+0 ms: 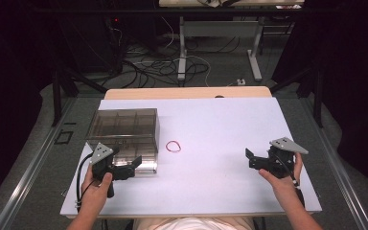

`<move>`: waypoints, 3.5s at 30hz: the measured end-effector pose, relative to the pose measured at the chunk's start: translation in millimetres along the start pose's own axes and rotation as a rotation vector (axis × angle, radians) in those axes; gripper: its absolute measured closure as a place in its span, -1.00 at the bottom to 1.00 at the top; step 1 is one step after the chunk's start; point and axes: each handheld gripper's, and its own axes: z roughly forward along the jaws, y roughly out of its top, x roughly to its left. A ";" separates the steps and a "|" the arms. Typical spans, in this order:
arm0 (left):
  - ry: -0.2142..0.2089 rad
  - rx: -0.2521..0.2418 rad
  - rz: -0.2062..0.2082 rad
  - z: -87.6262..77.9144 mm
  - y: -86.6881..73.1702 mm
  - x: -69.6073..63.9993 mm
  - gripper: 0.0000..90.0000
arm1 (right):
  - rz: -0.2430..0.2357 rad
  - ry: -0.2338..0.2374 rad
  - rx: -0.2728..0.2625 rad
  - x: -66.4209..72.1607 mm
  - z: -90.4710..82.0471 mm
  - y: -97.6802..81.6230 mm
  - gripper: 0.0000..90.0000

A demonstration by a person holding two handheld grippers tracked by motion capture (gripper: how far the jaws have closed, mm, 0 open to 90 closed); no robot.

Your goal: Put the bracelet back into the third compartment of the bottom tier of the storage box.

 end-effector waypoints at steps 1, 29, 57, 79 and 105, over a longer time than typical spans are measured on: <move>0.001 0.001 0.001 0.2 0.0 0.1 -0.99 | -0.004 0.002 -0.007 0.0 1.1 -0.5 -1.00; 0.063 -0.014 0.043 -9.7 4.0 0.1 -0.95 | -0.039 0.077 0.043 29.8 12.5 10.5 -0.95; 0.088 -0.039 -0.009 -16.4 2.6 18.0 -0.95 | -0.085 0.192 0.096 87.4 54.3 38.8 -0.91; 0.059 -0.013 -0.027 -15.2 2.4 18.9 -0.92 | -0.119 0.225 0.151 123.4 90.4 58.2 -0.67; 0.048 0.006 -0.008 -13.5 2.6 15.8 -0.92 | -0.127 0.241 0.293 157.9 135.8 67.1 -0.23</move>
